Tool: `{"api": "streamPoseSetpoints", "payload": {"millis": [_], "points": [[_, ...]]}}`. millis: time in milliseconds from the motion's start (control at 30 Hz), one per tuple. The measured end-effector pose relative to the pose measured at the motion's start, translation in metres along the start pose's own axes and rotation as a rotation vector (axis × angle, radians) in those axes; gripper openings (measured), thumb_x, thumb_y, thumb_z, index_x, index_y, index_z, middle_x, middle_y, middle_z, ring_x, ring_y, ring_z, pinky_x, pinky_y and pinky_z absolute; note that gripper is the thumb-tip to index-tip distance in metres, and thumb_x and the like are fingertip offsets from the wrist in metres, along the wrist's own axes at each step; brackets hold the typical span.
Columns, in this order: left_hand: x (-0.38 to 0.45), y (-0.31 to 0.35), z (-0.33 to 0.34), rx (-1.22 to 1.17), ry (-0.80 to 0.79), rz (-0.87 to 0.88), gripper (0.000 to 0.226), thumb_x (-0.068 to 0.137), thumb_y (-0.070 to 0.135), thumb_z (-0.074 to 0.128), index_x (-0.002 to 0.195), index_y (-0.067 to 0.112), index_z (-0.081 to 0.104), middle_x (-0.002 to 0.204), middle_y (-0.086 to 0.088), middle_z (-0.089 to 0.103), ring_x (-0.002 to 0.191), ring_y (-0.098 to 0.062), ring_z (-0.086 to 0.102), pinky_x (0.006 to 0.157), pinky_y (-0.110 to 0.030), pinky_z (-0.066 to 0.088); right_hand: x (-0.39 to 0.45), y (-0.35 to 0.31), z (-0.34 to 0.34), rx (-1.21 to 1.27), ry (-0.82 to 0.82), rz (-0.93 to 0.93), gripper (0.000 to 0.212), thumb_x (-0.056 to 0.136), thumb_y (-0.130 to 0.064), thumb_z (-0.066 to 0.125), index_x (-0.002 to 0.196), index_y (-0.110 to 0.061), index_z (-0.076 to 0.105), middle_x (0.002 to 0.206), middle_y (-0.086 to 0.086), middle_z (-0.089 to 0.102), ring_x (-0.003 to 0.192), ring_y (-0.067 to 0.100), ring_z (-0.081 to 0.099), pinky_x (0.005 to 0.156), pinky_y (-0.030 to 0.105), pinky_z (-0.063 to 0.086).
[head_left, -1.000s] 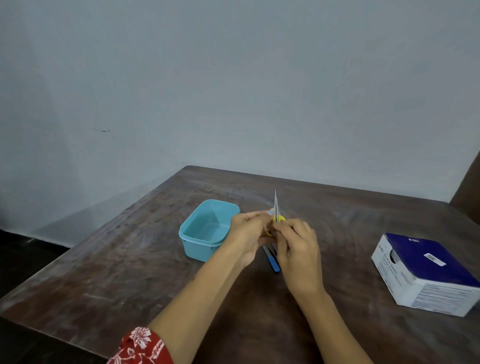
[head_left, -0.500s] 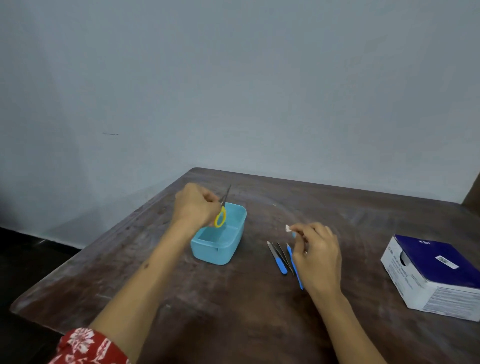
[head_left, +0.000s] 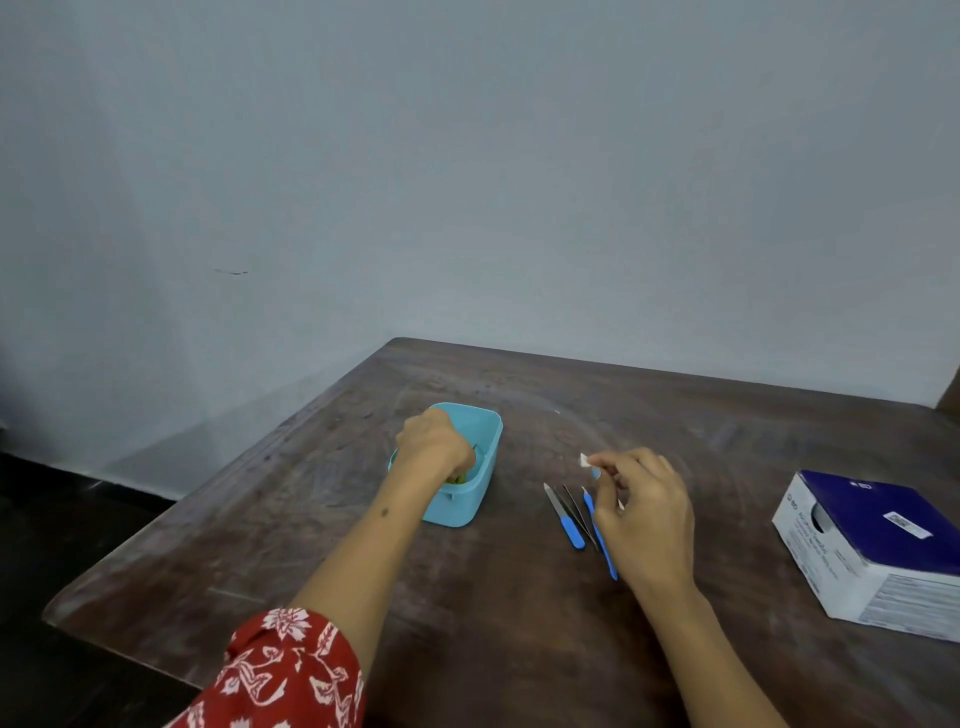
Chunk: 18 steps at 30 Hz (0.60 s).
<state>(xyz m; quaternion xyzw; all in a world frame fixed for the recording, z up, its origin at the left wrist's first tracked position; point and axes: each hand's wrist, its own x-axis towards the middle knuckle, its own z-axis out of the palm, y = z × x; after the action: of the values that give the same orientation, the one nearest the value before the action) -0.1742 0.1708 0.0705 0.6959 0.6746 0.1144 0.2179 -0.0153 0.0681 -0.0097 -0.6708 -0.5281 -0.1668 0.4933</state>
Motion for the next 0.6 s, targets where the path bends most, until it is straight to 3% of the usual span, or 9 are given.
{"api": "streamPoseSetpoints", "payload": {"millis": [67, 133, 200, 267, 333, 500, 600], "points": [[-0.002, 0.002, -0.001, 0.02, -0.011, 0.008, 0.021, 0.085, 0.013, 0.056, 0.104, 0.005, 0.052, 0.116, -0.011, 0.057, 0.103, -0.022, 0.06, 0.069, -0.026, 0.045, 0.001, 0.001, 0.0, 0.004, 0.005, 0.007, 0.026, 0.076, 0.004, 0.067, 0.092, -0.016, 0.073, 0.081, -0.004, 0.062, 0.075, 0.014, 0.058, 0.066, 0.039, 0.054], [-0.003, 0.004, -0.001, 0.055, -0.005, 0.021, 0.008, 0.086, 0.012, 0.055, 0.087, 0.006, 0.05, 0.115, -0.01, 0.058, 0.095, -0.021, 0.059, 0.066, -0.025, 0.044, 0.001, 0.002, 0.0, 0.008, 0.016, 0.016, 0.026, 0.076, 0.004, 0.067, 0.091, -0.017, 0.073, 0.081, -0.004, 0.062, 0.075, 0.015, 0.058, 0.067, 0.041, 0.053], [-0.004, 0.006, 0.001, 0.085, 0.001, 0.031, 0.015, 0.087, 0.012, 0.055, 0.076, 0.006, 0.046, 0.115, -0.01, 0.058, 0.092, -0.02, 0.057, 0.066, -0.025, 0.045, 0.001, 0.002, -0.001, 0.008, 0.029, 0.017, 0.025, 0.076, 0.004, 0.067, 0.09, -0.016, 0.073, 0.08, -0.004, 0.063, 0.074, 0.016, 0.058, 0.067, 0.04, 0.053], [-0.006, 0.007, 0.0, 0.111, 0.02, 0.047, 0.008, 0.086, 0.01, 0.056, 0.091, 0.003, 0.055, 0.118, -0.011, 0.057, 0.103, -0.023, 0.058, 0.073, -0.027, 0.049, 0.002, 0.004, -0.003, -0.006, 0.048, 0.022, 0.025, 0.076, 0.004, 0.067, 0.09, -0.016, 0.073, 0.08, -0.002, 0.063, 0.074, 0.016, 0.057, 0.065, 0.038, 0.053], [-0.01, 0.01, -0.001, 0.121, 0.087, 0.093, 0.023, 0.084, 0.006, 0.058, 0.106, 0.002, 0.056, 0.118, -0.013, 0.057, 0.108, -0.026, 0.058, 0.077, -0.029, 0.049, 0.003, 0.01, -0.004, -0.01, 0.07, 0.058, 0.024, 0.078, 0.003, 0.065, 0.091, -0.015, 0.072, 0.082, -0.001, 0.063, 0.076, 0.018, 0.058, 0.065, 0.039, 0.053], [-0.038, 0.024, 0.002, 0.07, 0.371, 0.359, 0.005, 0.085, 0.003, 0.055, 0.08, 0.002, 0.054, 0.098, -0.017, 0.064, 0.092, -0.033, 0.061, 0.068, -0.035, 0.046, 0.005, 0.019, -0.006, 0.045, 0.158, 0.202, 0.019, 0.084, -0.001, 0.062, 0.094, -0.015, 0.07, 0.086, -0.003, 0.058, 0.078, 0.019, 0.058, 0.065, 0.03, 0.046], [-0.055, 0.028, 0.031, -0.017, 0.257, 0.437, 0.012, 0.084, 0.017, 0.062, 0.088, 0.006, 0.066, 0.091, -0.01, 0.068, 0.083, -0.027, 0.065, 0.074, -0.036, 0.056, 0.005, 0.022, -0.006, 0.08, 0.199, 0.281, 0.019, 0.085, -0.001, 0.06, 0.093, -0.016, 0.07, 0.086, -0.006, 0.056, 0.074, 0.017, 0.057, 0.065, 0.027, 0.042]]}}
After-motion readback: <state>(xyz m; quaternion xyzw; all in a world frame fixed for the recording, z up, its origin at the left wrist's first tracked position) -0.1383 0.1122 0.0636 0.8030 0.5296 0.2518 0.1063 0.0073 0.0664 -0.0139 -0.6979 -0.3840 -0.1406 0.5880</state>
